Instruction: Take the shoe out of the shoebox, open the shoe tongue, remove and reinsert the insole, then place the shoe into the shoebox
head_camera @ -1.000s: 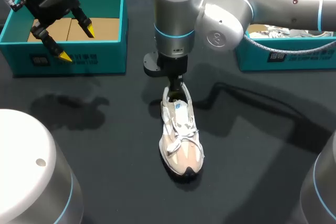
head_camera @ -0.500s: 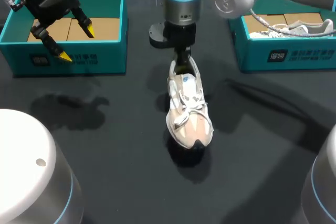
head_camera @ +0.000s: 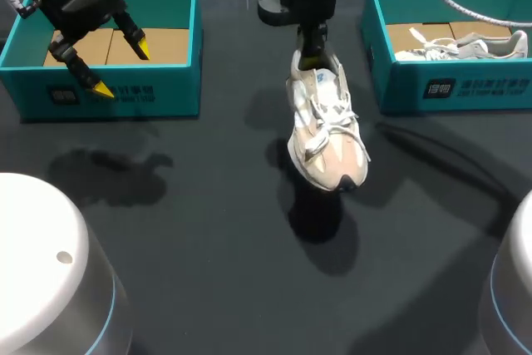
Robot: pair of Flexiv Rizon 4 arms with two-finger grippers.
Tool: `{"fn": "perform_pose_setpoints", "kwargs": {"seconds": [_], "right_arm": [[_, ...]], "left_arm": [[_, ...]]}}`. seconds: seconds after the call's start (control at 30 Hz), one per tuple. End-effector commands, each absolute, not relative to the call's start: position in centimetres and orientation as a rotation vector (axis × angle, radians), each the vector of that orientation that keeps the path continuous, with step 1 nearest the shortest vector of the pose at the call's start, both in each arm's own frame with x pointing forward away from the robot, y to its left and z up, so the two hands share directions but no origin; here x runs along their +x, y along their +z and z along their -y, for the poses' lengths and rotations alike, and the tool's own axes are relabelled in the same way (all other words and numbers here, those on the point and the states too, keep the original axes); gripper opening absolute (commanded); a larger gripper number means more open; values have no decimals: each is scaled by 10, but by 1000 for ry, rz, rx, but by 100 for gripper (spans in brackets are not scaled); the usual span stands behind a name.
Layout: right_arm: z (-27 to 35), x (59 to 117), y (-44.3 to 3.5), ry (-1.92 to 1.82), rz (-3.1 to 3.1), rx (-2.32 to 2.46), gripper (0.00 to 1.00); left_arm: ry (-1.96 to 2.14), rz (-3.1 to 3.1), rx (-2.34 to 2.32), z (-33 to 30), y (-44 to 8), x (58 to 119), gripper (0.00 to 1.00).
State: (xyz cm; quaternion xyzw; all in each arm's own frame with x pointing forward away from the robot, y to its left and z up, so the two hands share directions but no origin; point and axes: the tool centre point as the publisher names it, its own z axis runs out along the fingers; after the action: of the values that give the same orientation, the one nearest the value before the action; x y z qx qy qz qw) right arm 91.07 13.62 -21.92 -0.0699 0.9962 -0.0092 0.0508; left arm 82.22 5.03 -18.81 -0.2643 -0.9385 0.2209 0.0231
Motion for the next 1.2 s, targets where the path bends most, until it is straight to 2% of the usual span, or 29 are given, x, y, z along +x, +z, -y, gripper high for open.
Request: {"fn": "perform_pose_setpoints", "kwargs": {"seconds": [0.03, 0.73, 1.2], "right_arm": [[-126, 921, -204, -27, -3044, -223, 0], [-124, 929, -201, -25, -3038, -194, 0], [-70, 986, -130, -186, -2965, -361, 0]], "left_arm": [[680, 2904, -820, -50, -188, 823, 100], [680, 2904, -820, -50, -188, 823, 100], [680, 2904, -820, -50, -188, 823, 100]]}}
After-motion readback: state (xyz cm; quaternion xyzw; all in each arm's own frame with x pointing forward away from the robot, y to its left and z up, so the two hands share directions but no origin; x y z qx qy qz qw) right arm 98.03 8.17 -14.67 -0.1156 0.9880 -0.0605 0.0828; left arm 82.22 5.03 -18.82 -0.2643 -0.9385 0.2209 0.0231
